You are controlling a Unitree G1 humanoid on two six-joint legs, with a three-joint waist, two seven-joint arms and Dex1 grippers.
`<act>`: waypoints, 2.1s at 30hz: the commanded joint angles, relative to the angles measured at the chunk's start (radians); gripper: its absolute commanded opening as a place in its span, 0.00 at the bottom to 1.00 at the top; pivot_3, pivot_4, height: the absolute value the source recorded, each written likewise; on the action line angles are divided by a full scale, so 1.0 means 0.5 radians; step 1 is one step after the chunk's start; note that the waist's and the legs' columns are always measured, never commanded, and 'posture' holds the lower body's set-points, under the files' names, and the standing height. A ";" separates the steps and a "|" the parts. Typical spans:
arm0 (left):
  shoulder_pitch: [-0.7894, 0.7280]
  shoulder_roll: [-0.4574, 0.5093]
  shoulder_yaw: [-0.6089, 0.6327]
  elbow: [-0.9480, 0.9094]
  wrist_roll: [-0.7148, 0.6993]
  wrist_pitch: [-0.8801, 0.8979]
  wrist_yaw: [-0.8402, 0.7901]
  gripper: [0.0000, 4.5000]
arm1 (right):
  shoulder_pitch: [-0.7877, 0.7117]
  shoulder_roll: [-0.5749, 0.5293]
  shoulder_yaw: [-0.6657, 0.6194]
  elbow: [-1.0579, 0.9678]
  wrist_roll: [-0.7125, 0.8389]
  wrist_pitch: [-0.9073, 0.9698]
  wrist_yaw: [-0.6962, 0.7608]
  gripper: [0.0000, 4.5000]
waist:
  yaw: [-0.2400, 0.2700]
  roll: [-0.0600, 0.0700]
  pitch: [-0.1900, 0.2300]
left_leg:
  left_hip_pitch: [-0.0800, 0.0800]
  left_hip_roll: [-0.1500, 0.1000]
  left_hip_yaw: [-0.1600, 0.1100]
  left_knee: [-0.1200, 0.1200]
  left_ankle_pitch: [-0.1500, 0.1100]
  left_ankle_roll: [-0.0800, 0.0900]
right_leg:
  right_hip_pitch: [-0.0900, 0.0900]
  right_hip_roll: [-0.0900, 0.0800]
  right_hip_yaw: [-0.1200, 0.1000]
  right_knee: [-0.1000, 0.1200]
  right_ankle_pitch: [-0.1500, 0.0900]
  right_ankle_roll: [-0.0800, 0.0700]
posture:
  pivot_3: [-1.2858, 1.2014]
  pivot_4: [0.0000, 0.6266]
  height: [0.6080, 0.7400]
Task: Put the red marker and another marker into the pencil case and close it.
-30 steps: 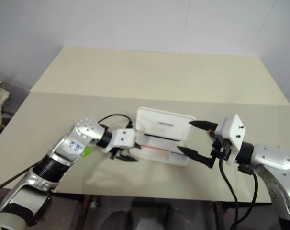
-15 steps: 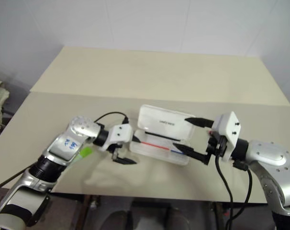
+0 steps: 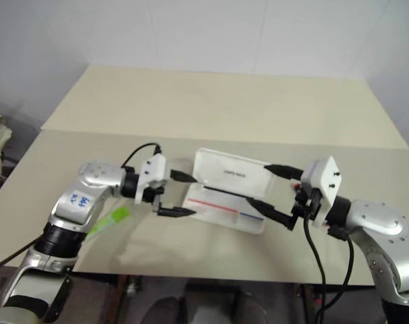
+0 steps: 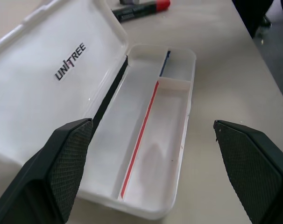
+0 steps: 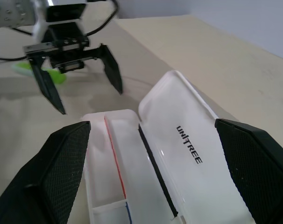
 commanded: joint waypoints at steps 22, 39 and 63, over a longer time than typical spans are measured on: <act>-0.186 0.129 0.309 0.090 -0.419 -0.058 -0.178 0.99 | 0.430 0.088 -0.205 0.542 -0.447 -0.123 -0.338 1.00 | -0.007 0.000 0.000 | 0.002 0.000 0.002 -0.001 0.000 -0.001 | 0.001 0.000 -0.002 -0.001 0.000 0.000 | 0.52 0.24 1.00; -0.165 0.131 0.316 -0.034 -0.433 0.024 -0.093 0.99 | 0.137 0.107 -0.171 1.107 -0.463 -0.181 -0.196 1.00 | -0.008 0.000 0.000 | 0.003 0.000 0.003 -0.001 0.000 -0.002 | 0.001 0.000 -0.002 -0.001 0.000 0.000 | 0.52 0.24 1.00; -0.129 0.155 0.307 -0.068 -0.407 0.008 -0.075 1.00 | -0.075 0.081 -0.167 0.904 -0.428 -0.018 -0.167 0.14 | -0.008 0.002 0.001 | 0.004 0.001 0.005 -0.001 0.000 -0.002 | 0.001 0.000 -0.002 -0.001 0.000 0.000 | 0.52 0.24 1.00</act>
